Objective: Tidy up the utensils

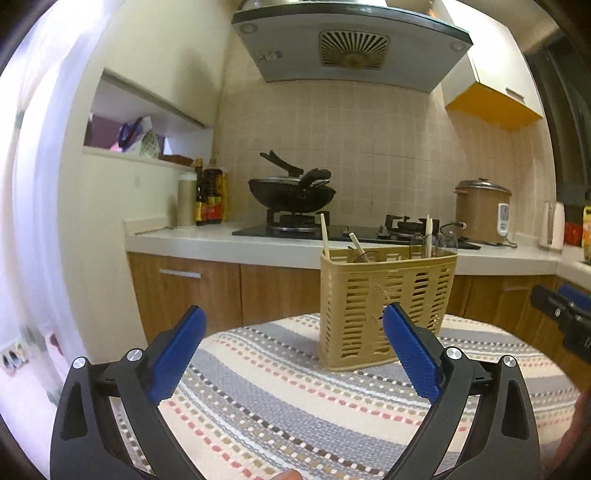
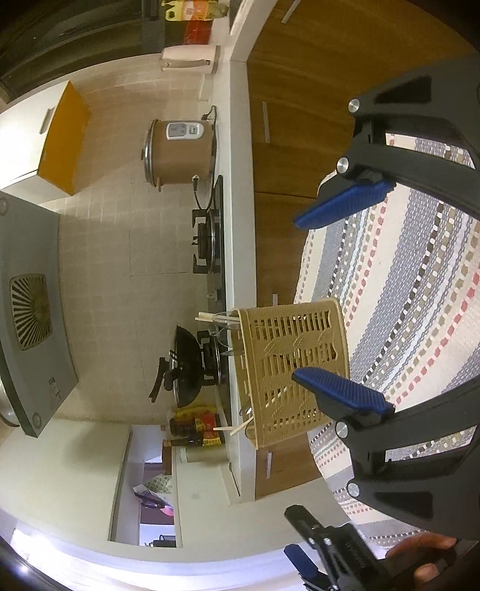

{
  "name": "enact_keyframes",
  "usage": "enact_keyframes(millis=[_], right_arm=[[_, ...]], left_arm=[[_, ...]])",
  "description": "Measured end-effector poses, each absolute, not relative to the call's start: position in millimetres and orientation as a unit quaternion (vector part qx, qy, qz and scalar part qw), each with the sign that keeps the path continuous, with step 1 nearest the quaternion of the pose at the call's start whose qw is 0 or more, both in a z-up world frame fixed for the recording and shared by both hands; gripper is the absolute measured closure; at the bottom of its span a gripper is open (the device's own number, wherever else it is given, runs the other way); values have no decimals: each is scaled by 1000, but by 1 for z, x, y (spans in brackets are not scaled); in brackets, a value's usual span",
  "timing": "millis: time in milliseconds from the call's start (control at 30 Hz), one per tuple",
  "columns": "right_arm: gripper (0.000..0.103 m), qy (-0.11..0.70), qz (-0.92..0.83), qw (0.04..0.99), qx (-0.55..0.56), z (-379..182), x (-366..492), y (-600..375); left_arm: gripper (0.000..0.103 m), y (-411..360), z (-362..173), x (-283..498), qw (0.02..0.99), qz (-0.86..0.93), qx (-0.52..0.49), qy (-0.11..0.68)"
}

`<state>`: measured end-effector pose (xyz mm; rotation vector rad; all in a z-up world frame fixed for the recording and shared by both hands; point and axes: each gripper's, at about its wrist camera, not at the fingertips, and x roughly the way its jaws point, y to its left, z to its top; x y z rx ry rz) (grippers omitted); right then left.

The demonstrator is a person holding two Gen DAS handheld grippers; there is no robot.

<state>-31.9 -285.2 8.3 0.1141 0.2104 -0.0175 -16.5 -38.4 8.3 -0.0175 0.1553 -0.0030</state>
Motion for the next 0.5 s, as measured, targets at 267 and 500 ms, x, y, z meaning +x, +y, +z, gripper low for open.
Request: enact_keyframes(millis=[267, 500], right_arm=[[25, 93, -17, 994, 48, 10, -36, -283], [25, 93, -18, 995, 40, 10, -35, -280]], left_arm=[[10, -34, 6, -15, 997, 3, -10, 81], [9, -35, 5, -12, 996, 2, -8, 86]])
